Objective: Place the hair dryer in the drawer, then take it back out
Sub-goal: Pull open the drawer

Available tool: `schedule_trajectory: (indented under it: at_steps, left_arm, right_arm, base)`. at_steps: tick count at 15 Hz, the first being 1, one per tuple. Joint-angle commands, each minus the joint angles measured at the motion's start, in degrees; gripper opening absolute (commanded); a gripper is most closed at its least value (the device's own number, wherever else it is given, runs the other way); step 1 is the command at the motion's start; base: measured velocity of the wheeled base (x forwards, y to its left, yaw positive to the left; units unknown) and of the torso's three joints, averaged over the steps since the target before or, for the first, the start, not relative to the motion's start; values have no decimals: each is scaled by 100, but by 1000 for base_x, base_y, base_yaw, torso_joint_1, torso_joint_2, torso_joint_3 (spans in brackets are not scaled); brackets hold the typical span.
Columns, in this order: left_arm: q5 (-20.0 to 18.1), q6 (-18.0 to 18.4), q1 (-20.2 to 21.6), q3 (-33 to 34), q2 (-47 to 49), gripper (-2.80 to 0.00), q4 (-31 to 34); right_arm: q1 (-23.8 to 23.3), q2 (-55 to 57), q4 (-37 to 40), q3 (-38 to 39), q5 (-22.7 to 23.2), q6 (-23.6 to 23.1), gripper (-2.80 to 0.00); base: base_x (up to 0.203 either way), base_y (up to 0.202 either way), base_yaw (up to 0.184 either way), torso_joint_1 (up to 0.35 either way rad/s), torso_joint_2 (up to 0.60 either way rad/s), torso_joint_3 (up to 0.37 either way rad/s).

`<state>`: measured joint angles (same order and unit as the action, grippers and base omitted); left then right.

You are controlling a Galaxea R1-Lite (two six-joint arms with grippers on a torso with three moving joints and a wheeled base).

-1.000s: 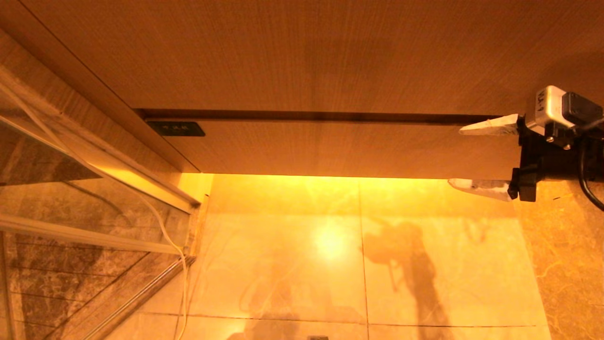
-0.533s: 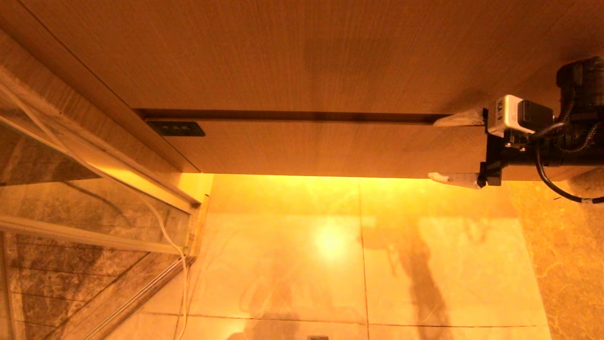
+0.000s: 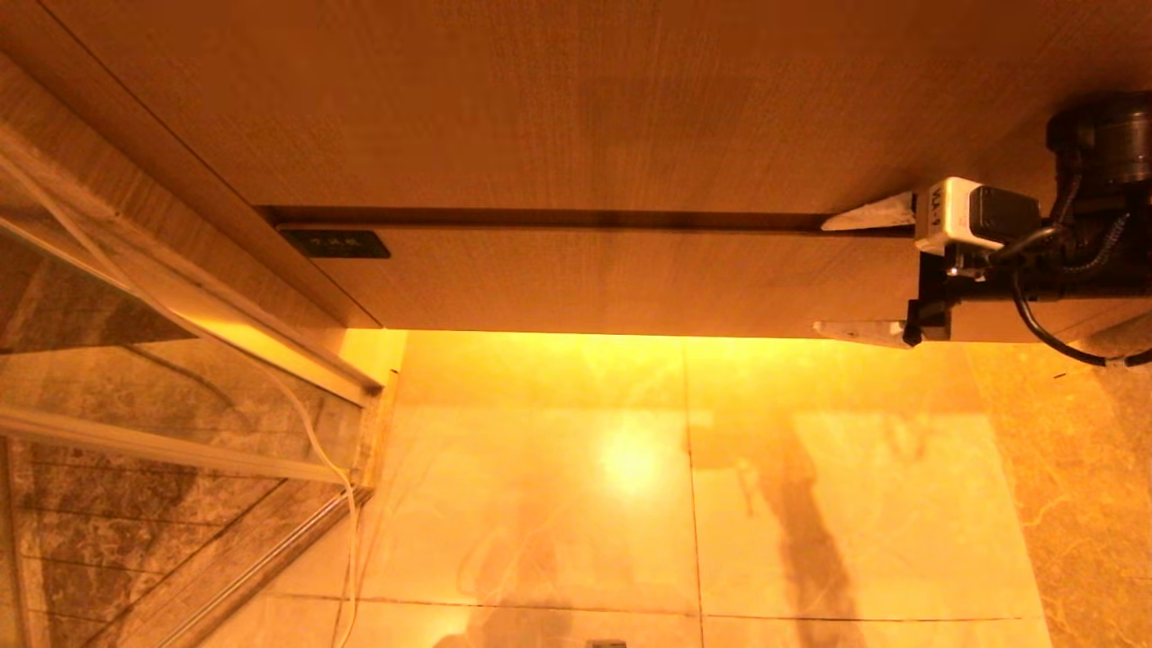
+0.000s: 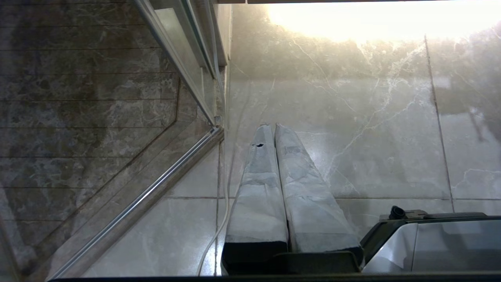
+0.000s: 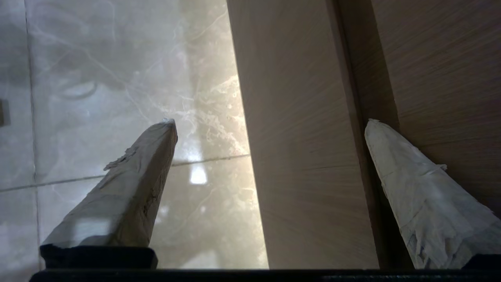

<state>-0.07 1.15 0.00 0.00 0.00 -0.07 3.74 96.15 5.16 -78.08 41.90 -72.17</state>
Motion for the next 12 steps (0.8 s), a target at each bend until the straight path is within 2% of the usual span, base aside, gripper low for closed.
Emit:
schedule_trajectory:
  at_steps: [1,4,6,8,10,12]
  left_arm:
    - [-1,0,0,9,0,-280,-1]
    - [-1,0,0,9,0,-280,-1]
    - [-1,0,0,9,0,-280,-1]
    - [-1,0,0,9,0,-280,-1]
    - [-1,0,0,9,0,-280,-1]
    - [-1,0,0,9,0,-280,-1]
  right_arm:
    - [2,-198,272,-4,13,-97,0]
    - [-7,-463,689,25,-10,-465,0]
    - [-5,-643,822,-7,-189,-610,0]
    - [-13,-883,1252,-175,-595,-1060,0]
    - [-5,-1082,1525,-332,-1237,-1647,0]
    - [164,-1150,1640,-407,-1747,-1747,0]
  base:
    - [0,0,0,0,0,0]
    - [0,0,0,0,0,0]
    - [0,0,0,0,0,0]
    - [0,0,0,0,0,0]
    - [0,0,0,0,0,0]
    - [0,0,0,0,0,0]
